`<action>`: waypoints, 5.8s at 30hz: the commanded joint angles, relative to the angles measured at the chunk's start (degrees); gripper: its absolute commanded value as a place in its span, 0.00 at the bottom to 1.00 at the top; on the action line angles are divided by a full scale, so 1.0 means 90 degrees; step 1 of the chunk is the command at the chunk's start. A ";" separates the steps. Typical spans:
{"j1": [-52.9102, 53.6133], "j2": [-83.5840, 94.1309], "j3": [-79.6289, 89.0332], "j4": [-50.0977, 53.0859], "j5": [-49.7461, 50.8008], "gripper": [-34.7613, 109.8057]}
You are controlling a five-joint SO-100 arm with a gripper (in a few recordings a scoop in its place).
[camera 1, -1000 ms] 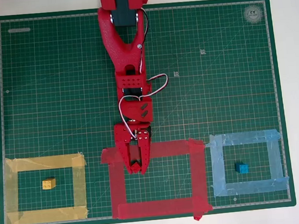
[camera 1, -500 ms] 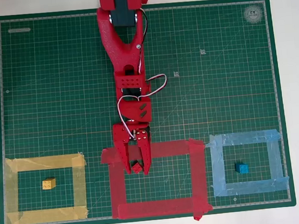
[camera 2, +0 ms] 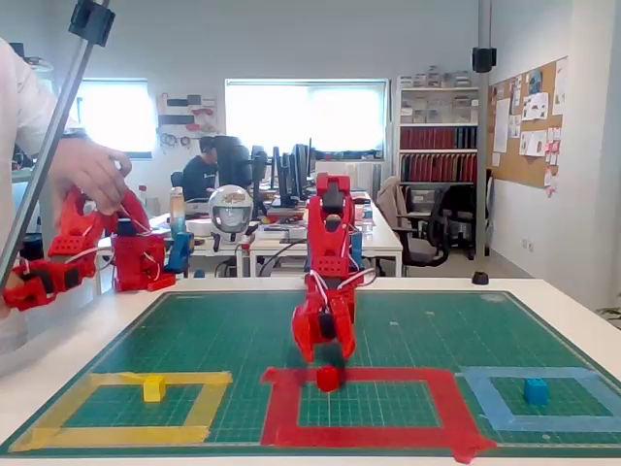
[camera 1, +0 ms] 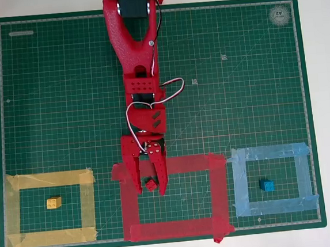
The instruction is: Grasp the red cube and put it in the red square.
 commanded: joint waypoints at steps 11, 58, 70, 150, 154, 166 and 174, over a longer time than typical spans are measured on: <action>0.0527 0.5195 0.3799 0.1055 0.0029 0.38; -0.0059 0.1074 0.1670 -0.0195 -0.0020 0.24; -0.0059 0.0391 0.0918 -0.0205 -0.0469 0.24; -0.0732 1.2803 0.9492 0.4668 0.0186 0.23; -0.0537 1.3428 0.9521 0.6348 0.0146 0.23; -0.0244 1.5400 0.9521 1.1494 -0.0312 0.23; -0.0176 1.6406 0.9531 1.3330 -0.0312 0.23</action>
